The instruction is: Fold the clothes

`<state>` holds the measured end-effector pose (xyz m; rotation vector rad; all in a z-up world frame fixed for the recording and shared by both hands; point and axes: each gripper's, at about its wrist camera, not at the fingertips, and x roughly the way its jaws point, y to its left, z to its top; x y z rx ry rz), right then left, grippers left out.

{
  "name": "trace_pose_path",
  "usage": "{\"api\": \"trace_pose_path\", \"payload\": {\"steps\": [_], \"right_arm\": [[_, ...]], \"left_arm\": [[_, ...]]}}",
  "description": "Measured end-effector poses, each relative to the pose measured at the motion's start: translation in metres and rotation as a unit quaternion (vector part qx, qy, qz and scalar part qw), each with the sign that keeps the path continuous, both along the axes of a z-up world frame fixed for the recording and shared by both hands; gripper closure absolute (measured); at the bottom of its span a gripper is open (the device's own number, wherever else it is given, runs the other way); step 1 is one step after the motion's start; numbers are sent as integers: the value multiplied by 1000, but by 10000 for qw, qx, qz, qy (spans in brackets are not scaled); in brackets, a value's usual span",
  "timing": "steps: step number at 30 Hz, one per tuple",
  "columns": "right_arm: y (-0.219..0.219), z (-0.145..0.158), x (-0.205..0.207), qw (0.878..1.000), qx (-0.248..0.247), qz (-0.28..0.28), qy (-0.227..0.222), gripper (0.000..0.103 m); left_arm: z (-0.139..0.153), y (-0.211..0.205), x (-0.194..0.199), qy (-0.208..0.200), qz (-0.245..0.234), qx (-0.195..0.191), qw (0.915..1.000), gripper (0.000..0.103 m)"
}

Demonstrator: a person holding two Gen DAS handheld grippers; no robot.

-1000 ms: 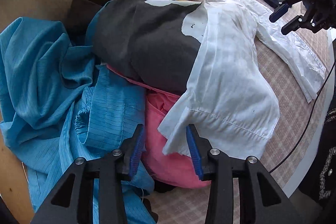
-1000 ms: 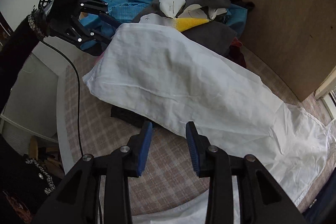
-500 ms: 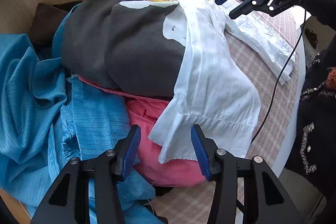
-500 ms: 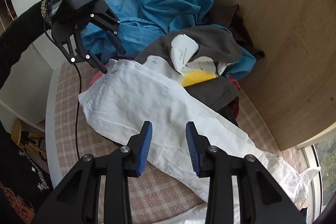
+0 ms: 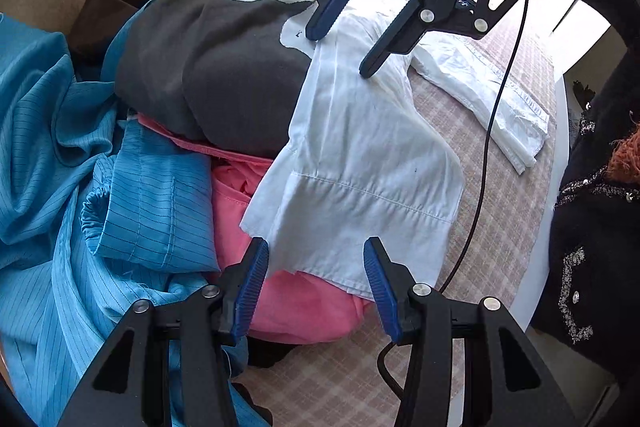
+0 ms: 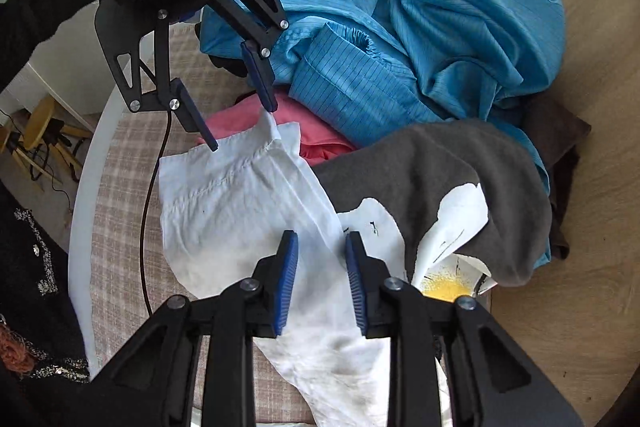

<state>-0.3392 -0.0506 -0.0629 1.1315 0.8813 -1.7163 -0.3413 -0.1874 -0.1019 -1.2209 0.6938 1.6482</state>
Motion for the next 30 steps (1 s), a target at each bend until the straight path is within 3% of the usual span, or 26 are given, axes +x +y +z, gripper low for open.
{"api": "trace_pose_path", "payload": {"steps": [9, 11, 12, 16, 20, 21, 24, 25, 30], "right_arm": [[11, 6, 1, 9996, 71, -147, 211, 98], [15, 8, 0, 9996, 56, -185, 227, 98], [16, 8, 1, 9995, 63, -188, 236, 98], [22, 10, 4, 9995, 97, -185, 250, 99], [31, 13, 6, 9995, 55, -266, 163, 99], [34, 12, 5, 9995, 40, -300, 125, 99], [35, 11, 3, 9991, 48, -408, 119, 99], [35, 10, 3, 9989, 53, -444, 120, 99], [25, 10, -1, 9991, 24, -392, 176, 99]], "left_arm": [[-2, 7, 4, 96, -141, -131, 9998, 61], [2, 9, 4, 72, -197, -75, 9998, 72], [3, 10, 4, 59, -224, -72, 9997, 82], [3, 15, -1, 134, -298, -157, 9993, 100], [9, 15, -6, 261, -237, -191, 9992, 98], [12, 16, -6, 261, -239, -165, 9992, 93], [17, 19, -8, 324, -307, -178, 9988, 61], [17, 21, -8, 376, -362, -226, 9984, 58], [17, 33, -14, 346, -664, -274, 9968, 58]]}}
